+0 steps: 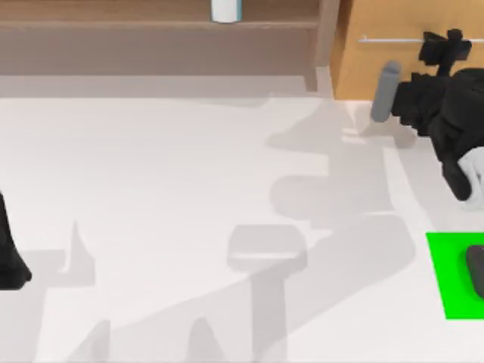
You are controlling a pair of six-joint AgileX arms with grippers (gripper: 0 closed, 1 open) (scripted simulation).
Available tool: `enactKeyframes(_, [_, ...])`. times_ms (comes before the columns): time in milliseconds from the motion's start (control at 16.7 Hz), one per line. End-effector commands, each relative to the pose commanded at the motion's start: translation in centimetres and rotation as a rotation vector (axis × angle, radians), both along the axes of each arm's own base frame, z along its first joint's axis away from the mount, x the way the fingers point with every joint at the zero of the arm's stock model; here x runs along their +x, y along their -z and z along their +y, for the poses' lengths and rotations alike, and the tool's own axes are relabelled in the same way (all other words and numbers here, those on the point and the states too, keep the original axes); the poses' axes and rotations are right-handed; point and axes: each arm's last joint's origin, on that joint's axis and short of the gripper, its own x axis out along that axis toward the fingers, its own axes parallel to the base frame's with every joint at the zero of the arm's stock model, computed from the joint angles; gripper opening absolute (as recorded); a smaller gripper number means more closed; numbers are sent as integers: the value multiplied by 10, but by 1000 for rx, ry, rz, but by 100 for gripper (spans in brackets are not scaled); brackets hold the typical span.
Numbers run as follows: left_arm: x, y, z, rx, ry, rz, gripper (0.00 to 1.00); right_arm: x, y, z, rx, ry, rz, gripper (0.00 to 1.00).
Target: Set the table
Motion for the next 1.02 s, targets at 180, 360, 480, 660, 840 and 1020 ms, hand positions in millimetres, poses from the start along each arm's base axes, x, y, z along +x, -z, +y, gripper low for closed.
enactKeyframes(180, [0,0,0,0,0,0,100,-3,-9,-2,7,11,-30,100])
enactKeyframes(360, [0,0,0,0,0,0,100,-13,-12,-2,10,9,-40,100])
enactKeyframes(480, [0,0,0,0,0,0,100,-21,-11,-1,10,5,-37,100])
enactKeyframes(660, [0,0,0,0,0,0,100,-33,-7,0,6,0,-23,100])
enactKeyframes(840, [0,0,0,0,0,0,100,-40,1,1,-1,-1,3,100])
enactKeyframes(1020, [0,0,0,0,0,0,100,-40,1,1,-1,-1,4,100])
